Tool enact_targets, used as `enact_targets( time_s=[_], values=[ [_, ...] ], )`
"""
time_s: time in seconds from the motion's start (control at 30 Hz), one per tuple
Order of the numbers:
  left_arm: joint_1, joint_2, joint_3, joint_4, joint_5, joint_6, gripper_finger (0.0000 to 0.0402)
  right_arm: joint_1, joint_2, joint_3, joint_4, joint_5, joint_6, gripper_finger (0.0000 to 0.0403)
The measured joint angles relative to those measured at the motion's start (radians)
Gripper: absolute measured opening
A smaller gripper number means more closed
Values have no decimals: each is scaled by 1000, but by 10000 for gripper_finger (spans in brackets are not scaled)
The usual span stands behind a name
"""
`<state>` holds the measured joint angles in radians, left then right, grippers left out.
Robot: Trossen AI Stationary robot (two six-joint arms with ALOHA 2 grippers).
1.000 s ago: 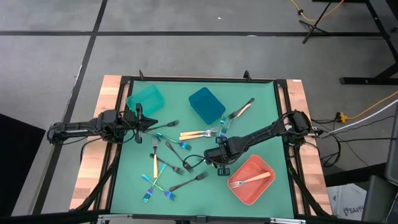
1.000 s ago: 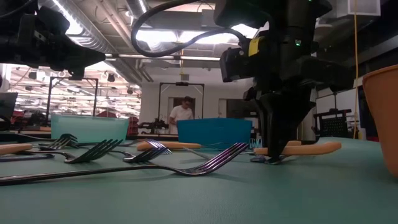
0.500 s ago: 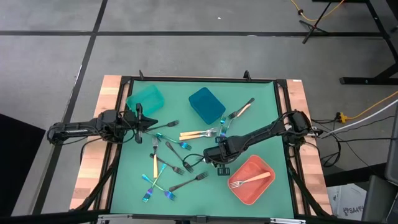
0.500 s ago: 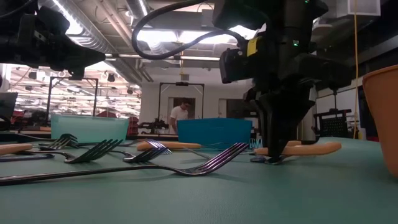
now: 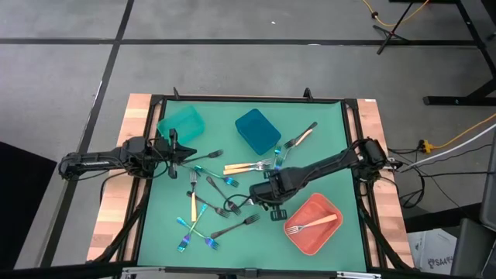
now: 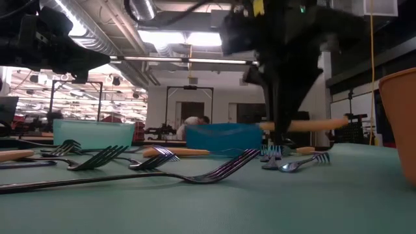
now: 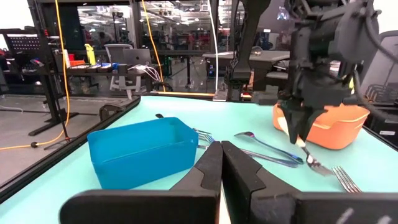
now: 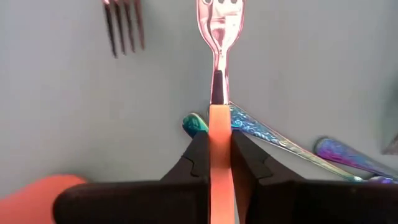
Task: Sort silverware by color (type)
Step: Put the orange fork into the orange bin
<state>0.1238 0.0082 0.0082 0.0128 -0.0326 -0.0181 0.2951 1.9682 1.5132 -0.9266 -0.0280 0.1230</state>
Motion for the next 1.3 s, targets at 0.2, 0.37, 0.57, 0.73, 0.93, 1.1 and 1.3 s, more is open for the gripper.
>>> enact_targets(
  time_s=[0.2,0.37,0.57,0.73,0.93,1.1,1.3],
  values=[
    [0,0,0,0,0,0,0,9,0,107,-117,0,-11,16],
    [0,0,0,0,0,0,0,43,0,201,-198,1,-50,17],
    [0,0,0,0,0,0,0,100,-2,304,-289,0,-51,17],
    [0,0,0,0,0,0,0,147,-4,375,-375,1,-29,17],
    [0,0,0,0,0,0,0,209,-5,407,-462,29,53,17],
    [0,0,0,0,0,-4,0,262,-30,407,-516,81,141,17],
    [0,0,0,0,1,-5,0,327,-77,407,-589,143,243,17]
  ],
)
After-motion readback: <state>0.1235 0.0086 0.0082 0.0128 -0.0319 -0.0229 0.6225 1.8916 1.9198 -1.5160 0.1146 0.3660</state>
